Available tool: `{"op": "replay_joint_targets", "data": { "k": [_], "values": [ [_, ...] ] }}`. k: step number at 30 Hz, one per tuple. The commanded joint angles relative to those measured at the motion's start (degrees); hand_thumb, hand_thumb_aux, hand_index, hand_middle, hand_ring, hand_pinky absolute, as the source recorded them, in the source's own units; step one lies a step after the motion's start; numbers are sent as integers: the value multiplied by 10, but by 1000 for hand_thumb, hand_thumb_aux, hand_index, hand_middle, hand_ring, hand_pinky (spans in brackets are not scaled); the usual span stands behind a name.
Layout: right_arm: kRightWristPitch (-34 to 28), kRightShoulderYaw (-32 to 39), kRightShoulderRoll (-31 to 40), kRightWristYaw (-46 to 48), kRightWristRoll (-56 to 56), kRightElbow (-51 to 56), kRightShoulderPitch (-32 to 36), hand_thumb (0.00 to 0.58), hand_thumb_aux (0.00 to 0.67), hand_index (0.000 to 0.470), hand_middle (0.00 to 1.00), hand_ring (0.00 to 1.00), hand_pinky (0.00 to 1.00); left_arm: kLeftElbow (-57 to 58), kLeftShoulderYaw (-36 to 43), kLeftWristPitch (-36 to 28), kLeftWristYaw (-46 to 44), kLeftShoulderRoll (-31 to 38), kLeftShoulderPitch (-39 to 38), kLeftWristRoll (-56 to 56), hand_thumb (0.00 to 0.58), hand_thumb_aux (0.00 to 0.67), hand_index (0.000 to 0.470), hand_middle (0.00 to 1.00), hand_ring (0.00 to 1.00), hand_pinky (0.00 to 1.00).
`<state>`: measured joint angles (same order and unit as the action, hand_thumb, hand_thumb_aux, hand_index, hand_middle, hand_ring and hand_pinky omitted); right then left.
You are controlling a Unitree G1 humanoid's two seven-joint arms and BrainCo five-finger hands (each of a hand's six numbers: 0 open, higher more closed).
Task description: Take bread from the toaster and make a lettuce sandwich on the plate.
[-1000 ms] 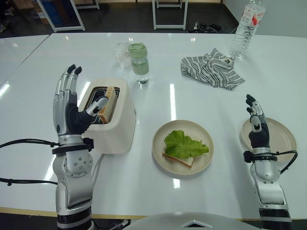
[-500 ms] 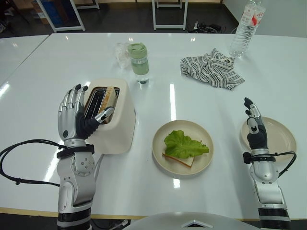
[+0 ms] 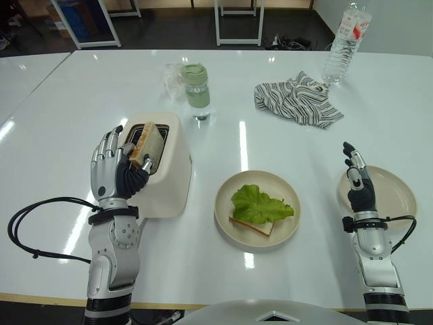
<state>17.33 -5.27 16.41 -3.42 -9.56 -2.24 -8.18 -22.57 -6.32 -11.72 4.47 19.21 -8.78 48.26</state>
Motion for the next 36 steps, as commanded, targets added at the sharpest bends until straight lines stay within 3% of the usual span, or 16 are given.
{"op": "replay_joint_targets", "data": {
  "k": [1,7,8,9,13,17,18,19,20,24,29,32,36],
  "values": [
    [-4,-7,0,3,-2,0,6,0,0,0,0,0,0,1,7,3,-14,-6,-11,-27,580,670,470,0,0,0],
    [-2,-7,-1,2,-6,5,6,0,0,0,0,0,0,-19,-12,32,61,-5,10,-15,580,670,470,0,0,0],
    [-1,-6,-1,1,-7,6,5,0,0,0,0,0,0,-24,-26,38,84,2,18,-7,580,670,470,235,235,235],
    [-1,-5,-2,1,-8,8,6,0,0,0,0,0,0,-29,-40,45,103,8,25,-5,580,670,470,275,275,275],
    [2,-3,-4,0,-11,22,10,0,0,0,0,0,0,-91,-69,93,149,19,68,-15,580,670,470,243,243,243],
    [5,-1,-7,-5,-15,39,17,0,0,0,0,0,0,-143,-5,110,109,-9,134,-47,580,670,470,231,231,231],
    [5,0,-6,-5,-16,43,22,0,0,0,0,0,0,-153,18,110,93,-30,149,-82,580,670,470,494,494,494],
    [6,1,-6,-4,-16,47,25,0,0,0,0,0,0,-159,38,109,77,-46,158,-106,580,670,470,965,965,965],
    [6,1,-6,-4,-16,49,28,0,0,0,0,0,0,-163,54,111,66,-60,163,-131,580,670,470,1000,1000,1000],
    [9,-1,-5,-6,-14,55,27,0,0,0,0,0,0,-167,117,103,1,-107,155,-237,580,670,470,1000,1000,1000],
    [8,-3,-7,-11,-13,55,22,0,0,0,0,0,0,-110,170,101,-107,-114,151,-371,580,670,470,1000,1000,1000],
    [8,-2,-9,-14,-12,58,25,0,0,0,0,0,0,-37,203,102,-203,-100,153,-454,580,670,470,1000,1000,1000],
    [11,-4,-8,-14,-10,63,21,0,0,0,0,0,0,44,230,134,-304,-46,170,-473,580,670,470,1000,1000,1000]
  ]
}}
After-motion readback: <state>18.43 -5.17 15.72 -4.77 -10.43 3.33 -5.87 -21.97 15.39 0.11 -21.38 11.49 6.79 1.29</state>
